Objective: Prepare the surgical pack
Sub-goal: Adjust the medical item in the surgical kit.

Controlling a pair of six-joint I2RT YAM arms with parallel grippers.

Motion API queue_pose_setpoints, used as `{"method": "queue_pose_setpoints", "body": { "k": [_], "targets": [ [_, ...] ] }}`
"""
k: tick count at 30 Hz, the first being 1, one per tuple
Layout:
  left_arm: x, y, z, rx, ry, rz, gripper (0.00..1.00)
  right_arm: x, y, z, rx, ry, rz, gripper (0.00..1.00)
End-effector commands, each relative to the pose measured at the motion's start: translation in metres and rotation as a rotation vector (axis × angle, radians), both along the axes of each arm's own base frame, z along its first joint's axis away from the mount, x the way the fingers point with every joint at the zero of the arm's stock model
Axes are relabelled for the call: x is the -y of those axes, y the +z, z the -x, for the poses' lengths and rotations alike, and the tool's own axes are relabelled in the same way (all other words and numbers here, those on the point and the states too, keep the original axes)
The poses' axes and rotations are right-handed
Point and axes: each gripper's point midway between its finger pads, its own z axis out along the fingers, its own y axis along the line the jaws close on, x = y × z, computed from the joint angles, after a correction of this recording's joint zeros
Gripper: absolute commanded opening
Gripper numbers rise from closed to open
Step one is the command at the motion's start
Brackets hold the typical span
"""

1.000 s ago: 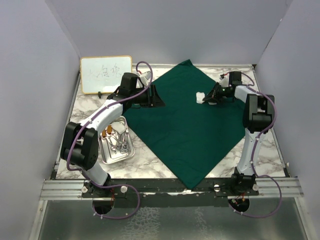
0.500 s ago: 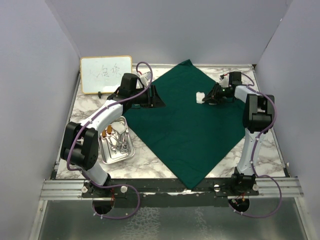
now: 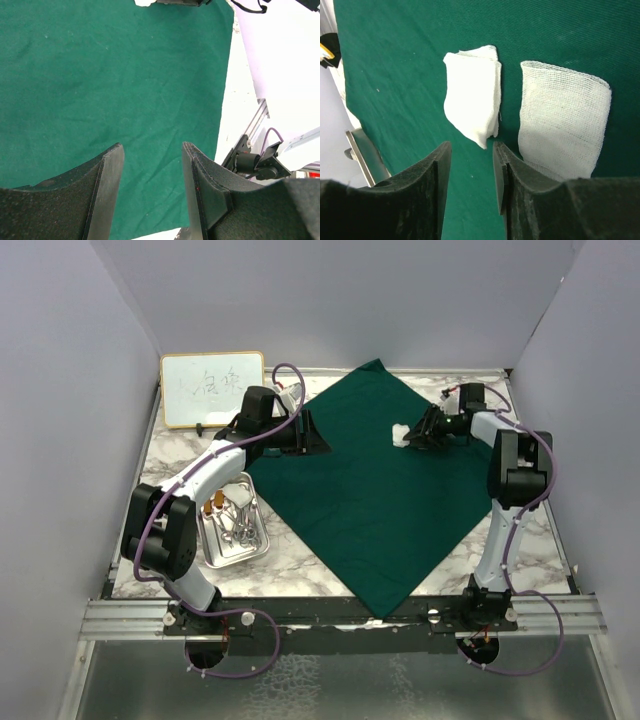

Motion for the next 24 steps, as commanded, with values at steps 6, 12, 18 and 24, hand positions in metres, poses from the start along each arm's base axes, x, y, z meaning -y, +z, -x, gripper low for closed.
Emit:
{"method": "queue_pose_setpoints", "body": {
  "k": [6, 12, 18, 24],
  "targets": [
    [0.003, 0.016, 0.006, 0.039, -0.027, 0.037, 0.53, 0.009, 0.036, -0.002, 0.093, -0.011, 0.052, 0.43],
    [0.002, 0.018, 0.006, 0.048, -0.027, 0.037, 0.53, 0.021, 0.045, -0.002, 0.115, -0.062, 0.093, 0.46],
    [0.002, 0.019, 0.006, 0.052, -0.027, 0.035, 0.53, 0.042, 0.039, -0.001, 0.101, -0.119, 0.087, 0.47],
    [0.001, 0.02, 0.005, 0.06, -0.024, 0.027, 0.54, 0.064, 0.027, 0.005, 0.076, -0.165, 0.048, 0.46]
  ]
}}
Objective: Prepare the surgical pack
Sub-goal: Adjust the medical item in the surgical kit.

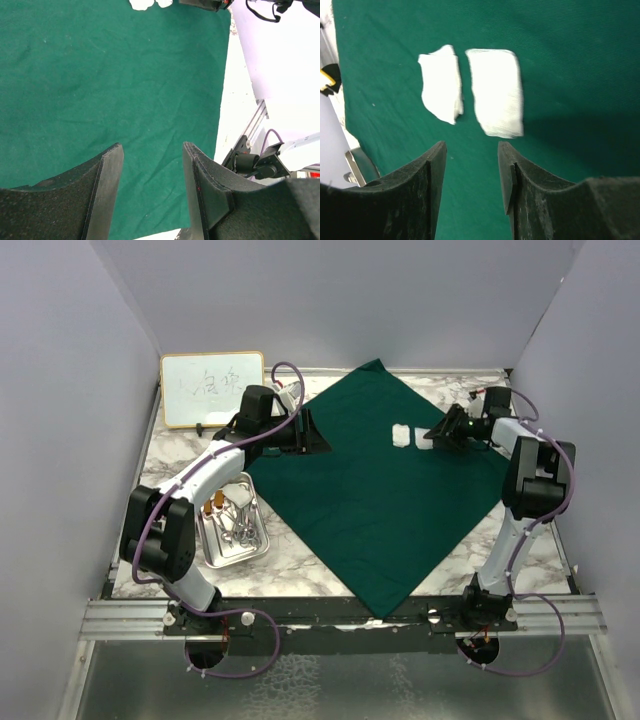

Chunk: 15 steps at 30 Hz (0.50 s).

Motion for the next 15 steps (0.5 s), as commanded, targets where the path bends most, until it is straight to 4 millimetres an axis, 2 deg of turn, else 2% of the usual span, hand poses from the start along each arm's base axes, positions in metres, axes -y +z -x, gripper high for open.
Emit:
{"method": "queue_pose_setpoints", "body": {
  "k": [1, 9, 15],
  "targets": [
    [0.001, 0.013, 0.005, 0.042, -0.024, 0.018, 0.54, 0.017, -0.001, -0.001, 0.015, -0.035, -0.003, 0.46],
    [-0.004, 0.009, 0.001, 0.053, 0.001, -0.02, 0.56, 0.029, -0.022, 0.001, -0.021, -0.059, -0.02, 0.46],
    [-0.005, 0.007, 0.0, 0.048, 0.003, -0.026, 0.66, 0.025, -0.029, -0.005, -0.019, -0.029, -0.055, 0.44]
  ]
}}
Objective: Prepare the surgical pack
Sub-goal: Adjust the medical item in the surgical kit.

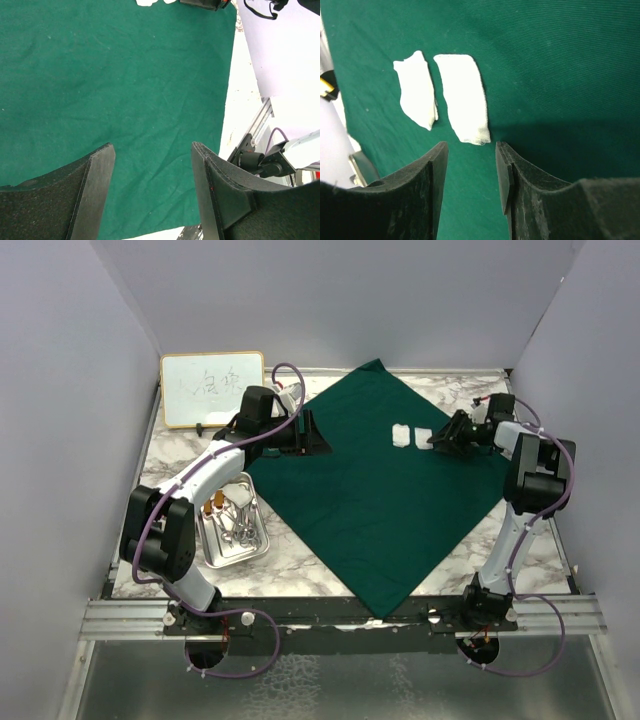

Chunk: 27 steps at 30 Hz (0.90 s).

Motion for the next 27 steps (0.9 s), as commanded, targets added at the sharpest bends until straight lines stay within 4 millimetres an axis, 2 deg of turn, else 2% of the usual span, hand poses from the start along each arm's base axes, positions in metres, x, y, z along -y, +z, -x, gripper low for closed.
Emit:
{"method": "queue_pose_setpoints", "body": {
  "k": [1, 9, 14, 27],
  "targets": [
    [-0.002, 0.01, -0.001, 0.045, 0.007, -0.007, 0.67, 0.001, -0.006, -0.009, 0.02, 0.017, -0.029, 0.44],
    [-0.003, 0.01, -0.002, 0.045, 0.01, -0.01, 0.74, 0.002, -0.02, -0.001, -0.016, 0.009, -0.015, 0.44],
    [-0.002, 0.01, -0.001, 0.042, 0.006, -0.008, 0.75, -0.003, -0.027, 0.003, -0.029, 0.019, -0.053, 0.43],
    [-0.001, 0.014, 0.0, 0.051, 0.004, 0.007, 0.75, -0.009, -0.029, 0.002, -0.03, 0.033, -0.094, 0.43]
  ]
}}
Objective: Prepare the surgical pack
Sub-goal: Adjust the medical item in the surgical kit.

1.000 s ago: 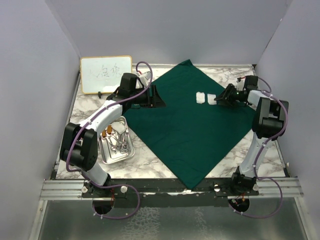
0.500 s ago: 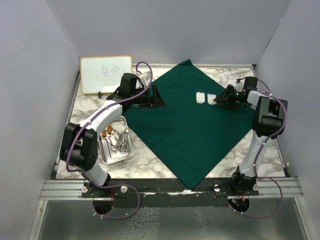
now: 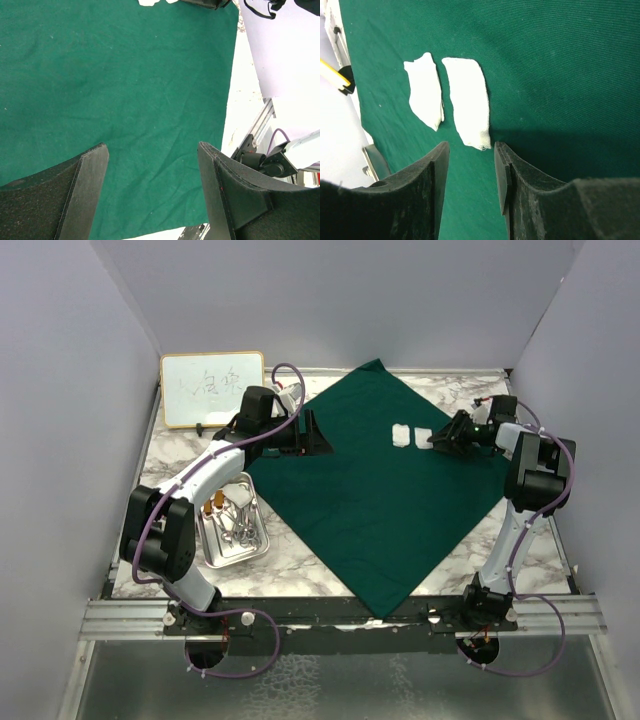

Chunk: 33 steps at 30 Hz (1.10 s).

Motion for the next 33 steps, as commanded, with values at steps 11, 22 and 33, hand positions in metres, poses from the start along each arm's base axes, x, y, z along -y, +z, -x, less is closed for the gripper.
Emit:
{"method": "queue_pose_setpoints", "body": {
  "k": [11, 22, 33],
  "targets": [
    [0.0, 0.017, 0.001, 0.054, -0.002, 0.016, 0.75, -0.007, -0.024, 0.004, -0.042, 0.014, -0.042, 0.42],
    [0.0, 0.018, 0.002, 0.052, -0.006, 0.019, 0.75, -0.009, -0.027, 0.004, -0.049, 0.015, -0.063, 0.39],
    [0.0, 0.018, 0.002, 0.052, -0.006, 0.02, 0.75, -0.009, -0.024, -0.007, -0.033, -0.002, -0.085, 0.36]
  ]
}}
